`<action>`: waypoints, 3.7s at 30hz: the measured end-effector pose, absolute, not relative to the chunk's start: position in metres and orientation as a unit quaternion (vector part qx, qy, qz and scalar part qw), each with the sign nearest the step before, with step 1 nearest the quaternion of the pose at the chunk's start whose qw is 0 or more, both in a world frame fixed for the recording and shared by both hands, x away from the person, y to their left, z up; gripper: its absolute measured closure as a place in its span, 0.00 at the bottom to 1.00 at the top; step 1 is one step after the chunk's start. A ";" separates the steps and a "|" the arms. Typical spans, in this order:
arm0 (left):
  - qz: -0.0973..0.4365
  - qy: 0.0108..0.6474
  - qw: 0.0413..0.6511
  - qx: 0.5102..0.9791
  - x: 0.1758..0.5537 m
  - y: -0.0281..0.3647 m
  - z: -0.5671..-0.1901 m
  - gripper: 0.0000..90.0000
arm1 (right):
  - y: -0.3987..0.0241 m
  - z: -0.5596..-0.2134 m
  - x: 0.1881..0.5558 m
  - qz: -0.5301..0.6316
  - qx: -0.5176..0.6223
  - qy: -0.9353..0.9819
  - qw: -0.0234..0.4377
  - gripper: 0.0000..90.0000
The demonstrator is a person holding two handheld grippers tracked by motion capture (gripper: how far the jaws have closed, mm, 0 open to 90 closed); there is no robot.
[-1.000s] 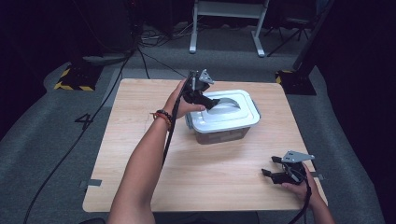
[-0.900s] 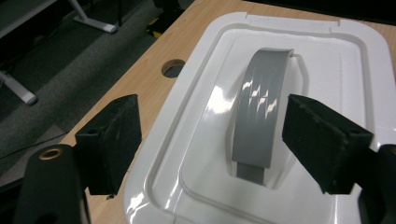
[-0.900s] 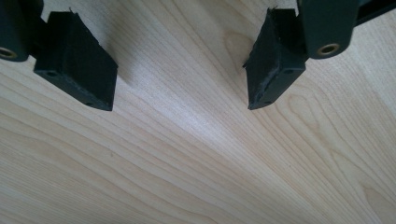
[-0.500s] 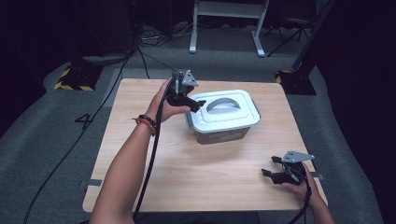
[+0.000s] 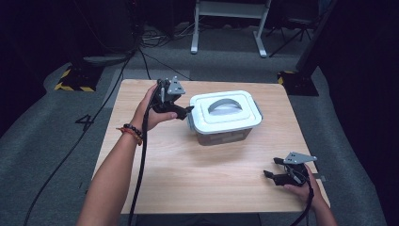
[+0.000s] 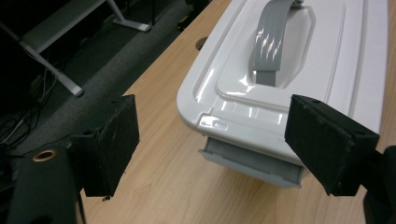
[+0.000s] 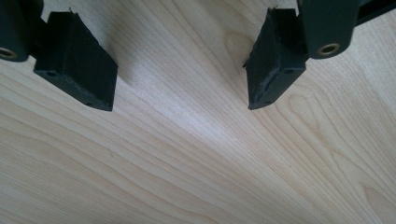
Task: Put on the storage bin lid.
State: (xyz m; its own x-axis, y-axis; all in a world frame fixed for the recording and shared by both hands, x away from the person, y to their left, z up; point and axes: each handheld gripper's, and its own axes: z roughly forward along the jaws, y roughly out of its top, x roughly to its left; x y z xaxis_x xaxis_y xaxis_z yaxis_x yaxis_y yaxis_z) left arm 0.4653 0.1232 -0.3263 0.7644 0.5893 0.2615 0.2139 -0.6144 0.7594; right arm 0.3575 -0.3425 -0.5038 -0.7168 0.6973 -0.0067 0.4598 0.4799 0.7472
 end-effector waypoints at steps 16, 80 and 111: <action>0.272 0.235 0.330 0.873 0.429 0.145 -0.348 0.20 | -0.342 -0.504 0.358 0.378 0.342 0.846 0.157 0.28; 0.162 0.412 0.339 0.831 0.330 0.252 -0.504 0.22 | -0.343 -0.504 0.358 0.379 0.342 0.846 0.156 0.28; 0.162 0.412 0.339 0.830 0.330 0.252 -0.505 0.21 | -0.342 -0.504 0.358 0.378 0.343 0.845 0.157 0.27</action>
